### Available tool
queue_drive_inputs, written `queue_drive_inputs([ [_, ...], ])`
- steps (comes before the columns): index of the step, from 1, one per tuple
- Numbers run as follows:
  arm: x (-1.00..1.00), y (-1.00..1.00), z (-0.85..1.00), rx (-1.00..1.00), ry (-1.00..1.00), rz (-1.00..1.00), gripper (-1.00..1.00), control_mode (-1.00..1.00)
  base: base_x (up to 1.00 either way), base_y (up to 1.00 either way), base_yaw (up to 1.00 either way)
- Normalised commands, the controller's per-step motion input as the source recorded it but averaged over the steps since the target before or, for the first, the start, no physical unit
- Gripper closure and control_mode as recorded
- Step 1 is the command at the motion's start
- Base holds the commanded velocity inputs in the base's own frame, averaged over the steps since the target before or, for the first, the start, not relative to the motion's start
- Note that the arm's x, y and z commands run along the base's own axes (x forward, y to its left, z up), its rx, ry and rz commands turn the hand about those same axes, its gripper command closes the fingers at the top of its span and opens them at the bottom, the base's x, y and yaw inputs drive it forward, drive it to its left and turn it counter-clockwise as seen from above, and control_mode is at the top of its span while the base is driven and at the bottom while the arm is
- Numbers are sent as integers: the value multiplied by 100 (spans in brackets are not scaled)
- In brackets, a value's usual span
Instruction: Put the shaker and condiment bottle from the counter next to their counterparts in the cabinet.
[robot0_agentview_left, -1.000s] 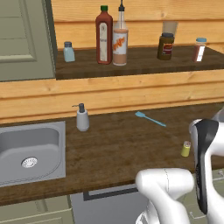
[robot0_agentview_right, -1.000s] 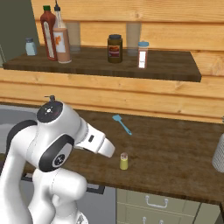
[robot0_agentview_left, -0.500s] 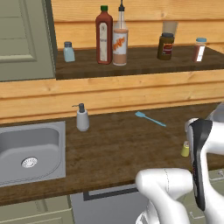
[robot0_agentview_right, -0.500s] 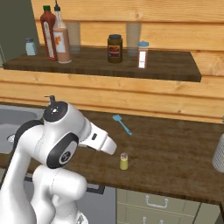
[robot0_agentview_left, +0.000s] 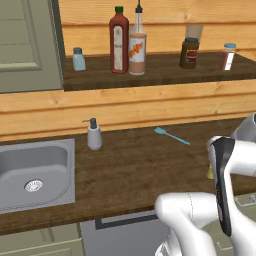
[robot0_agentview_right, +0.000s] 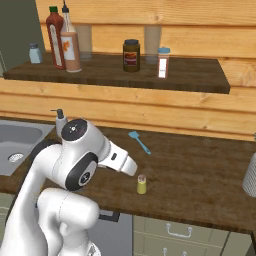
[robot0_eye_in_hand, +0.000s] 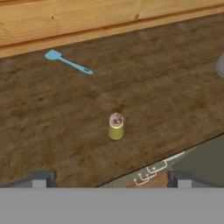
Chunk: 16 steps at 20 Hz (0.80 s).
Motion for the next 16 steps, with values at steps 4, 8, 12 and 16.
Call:
queue_drive_inputs([
  [4,23,-10,-29,0,-2,0,-100,-100,0,0,0],
  [8,24,-10,-29,0,-1,0,-100,-100,0,0,0],
  [12,22,-9,-29,0,-1,0,-100,-100,0,0,0],
  [16,19,-9,-31,0,0,0,-100,-100,0,0,0],
])
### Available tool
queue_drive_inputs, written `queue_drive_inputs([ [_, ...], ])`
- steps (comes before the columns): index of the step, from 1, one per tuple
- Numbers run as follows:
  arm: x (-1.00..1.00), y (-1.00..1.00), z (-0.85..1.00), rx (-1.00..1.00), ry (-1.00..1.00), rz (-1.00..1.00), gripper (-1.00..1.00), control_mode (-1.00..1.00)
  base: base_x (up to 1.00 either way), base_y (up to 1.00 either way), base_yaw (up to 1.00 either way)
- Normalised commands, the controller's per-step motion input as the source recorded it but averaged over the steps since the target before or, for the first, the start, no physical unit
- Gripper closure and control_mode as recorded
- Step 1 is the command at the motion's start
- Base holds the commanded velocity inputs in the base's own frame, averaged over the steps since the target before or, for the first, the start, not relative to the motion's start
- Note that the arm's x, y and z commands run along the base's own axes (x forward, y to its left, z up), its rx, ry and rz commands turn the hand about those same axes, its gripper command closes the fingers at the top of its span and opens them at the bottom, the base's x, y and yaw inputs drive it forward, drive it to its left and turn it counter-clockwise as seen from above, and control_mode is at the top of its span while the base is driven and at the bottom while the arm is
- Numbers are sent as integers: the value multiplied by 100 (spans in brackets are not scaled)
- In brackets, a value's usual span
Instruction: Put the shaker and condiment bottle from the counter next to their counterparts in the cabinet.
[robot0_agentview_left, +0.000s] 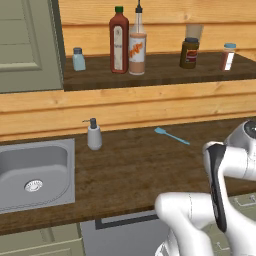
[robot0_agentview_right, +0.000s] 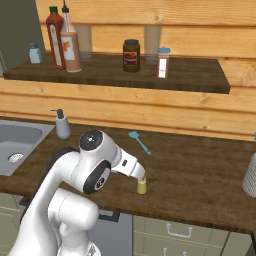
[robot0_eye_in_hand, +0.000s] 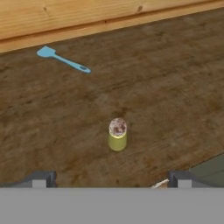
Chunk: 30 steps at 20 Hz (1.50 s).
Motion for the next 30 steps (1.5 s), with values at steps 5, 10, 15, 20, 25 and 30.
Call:
queue_drive_inputs([
  [5,20,-12,-34,0,0,0,-100,-100,0,0,0],
  [10,17,-16,-34,0,0,0,-100,-100,0,0,0],
  [15,16,-16,-30,0,0,0,-100,-100,0,0,0],
  [20,19,-5,-20,0,0,0,-100,-100,0,0,0],
  [25,18,-1,-16,0,0,0,-100,-100,0,0,0],
  [30,22,-8,-19,0,1,0,-100,-100,0,0,0],
])
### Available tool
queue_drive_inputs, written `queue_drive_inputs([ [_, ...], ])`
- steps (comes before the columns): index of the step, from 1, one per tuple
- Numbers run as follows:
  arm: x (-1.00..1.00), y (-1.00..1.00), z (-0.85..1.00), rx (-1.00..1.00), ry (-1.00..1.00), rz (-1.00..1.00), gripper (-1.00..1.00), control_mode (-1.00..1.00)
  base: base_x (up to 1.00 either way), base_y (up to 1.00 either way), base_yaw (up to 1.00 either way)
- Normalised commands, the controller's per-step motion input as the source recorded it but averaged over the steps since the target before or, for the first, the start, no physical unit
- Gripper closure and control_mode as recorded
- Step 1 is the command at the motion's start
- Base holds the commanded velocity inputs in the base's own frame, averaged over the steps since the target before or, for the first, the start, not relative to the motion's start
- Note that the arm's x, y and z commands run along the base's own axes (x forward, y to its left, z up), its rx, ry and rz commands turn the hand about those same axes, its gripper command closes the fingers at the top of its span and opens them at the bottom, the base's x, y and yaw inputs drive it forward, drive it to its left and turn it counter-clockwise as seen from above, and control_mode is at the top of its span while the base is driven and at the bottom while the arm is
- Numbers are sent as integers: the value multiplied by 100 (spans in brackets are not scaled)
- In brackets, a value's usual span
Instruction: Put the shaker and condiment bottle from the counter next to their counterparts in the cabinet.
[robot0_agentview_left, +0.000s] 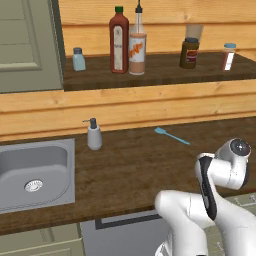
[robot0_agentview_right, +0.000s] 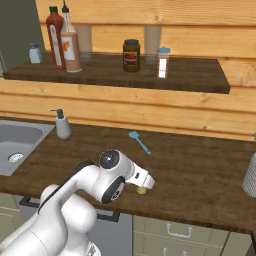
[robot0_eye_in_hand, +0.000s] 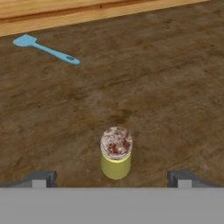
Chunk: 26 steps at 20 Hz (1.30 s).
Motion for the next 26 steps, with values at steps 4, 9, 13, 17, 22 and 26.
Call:
queue_drive_inputs([
  [4,27,-10,-17,0,2,0,-100,-100,0,0,0],
  [9,18,-7,-16,0,1,0,-100,-100,0,0,0],
  [13,7,-1,-20,0,0,0,-100,-100,0,0,0],
  [17,0,0,-28,0,0,0,-100,-100,0,0,0],
  [22,0,0,-32,0,0,0,-100,-100,0,0,0],
  [26,1,0,-32,0,0,-1,-100,-100,0,0,0],
])
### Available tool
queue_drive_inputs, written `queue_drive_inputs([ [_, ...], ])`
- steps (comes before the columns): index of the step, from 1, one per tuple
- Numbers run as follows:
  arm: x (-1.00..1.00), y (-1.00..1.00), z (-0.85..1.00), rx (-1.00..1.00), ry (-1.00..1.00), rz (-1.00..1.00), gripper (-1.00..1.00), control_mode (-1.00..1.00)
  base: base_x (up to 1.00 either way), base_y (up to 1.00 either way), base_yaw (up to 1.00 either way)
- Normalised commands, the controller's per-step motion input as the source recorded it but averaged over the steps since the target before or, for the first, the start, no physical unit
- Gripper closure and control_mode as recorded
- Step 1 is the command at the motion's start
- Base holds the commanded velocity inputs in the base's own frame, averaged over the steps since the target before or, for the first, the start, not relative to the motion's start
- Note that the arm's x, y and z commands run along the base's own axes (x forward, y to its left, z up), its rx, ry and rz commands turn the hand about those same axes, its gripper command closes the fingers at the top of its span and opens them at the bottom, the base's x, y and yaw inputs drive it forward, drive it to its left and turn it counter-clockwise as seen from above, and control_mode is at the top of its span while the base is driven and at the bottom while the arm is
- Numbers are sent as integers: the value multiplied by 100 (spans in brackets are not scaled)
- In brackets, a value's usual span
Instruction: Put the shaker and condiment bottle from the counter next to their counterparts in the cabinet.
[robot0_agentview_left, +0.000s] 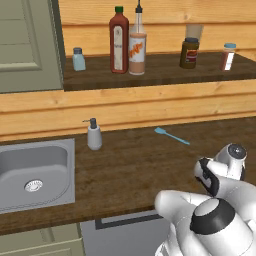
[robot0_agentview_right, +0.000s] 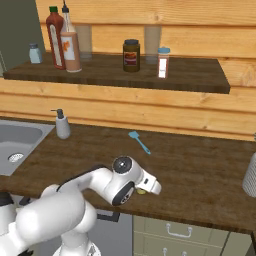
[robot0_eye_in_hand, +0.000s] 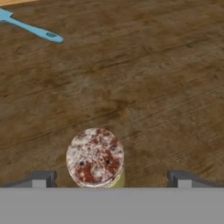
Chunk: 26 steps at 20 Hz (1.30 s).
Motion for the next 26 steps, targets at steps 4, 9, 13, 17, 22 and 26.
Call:
queue_drive_inputs([
  [4,8,0,-27,0,0,-3,100,-100,0,0,0],
  [9,8,0,-25,0,-2,-2,100,-100,0,0,0],
  [13,0,8,-29,-1,-5,0,100,-100,0,0,0],
  [17,0,13,-8,0,0,0,100,-100,0,0,0],
  [22,0,19,25,0,-1,7,100,-100,0,0,0],
  [26,0,21,52,0,0,14,100,-100,0,0,0],
])
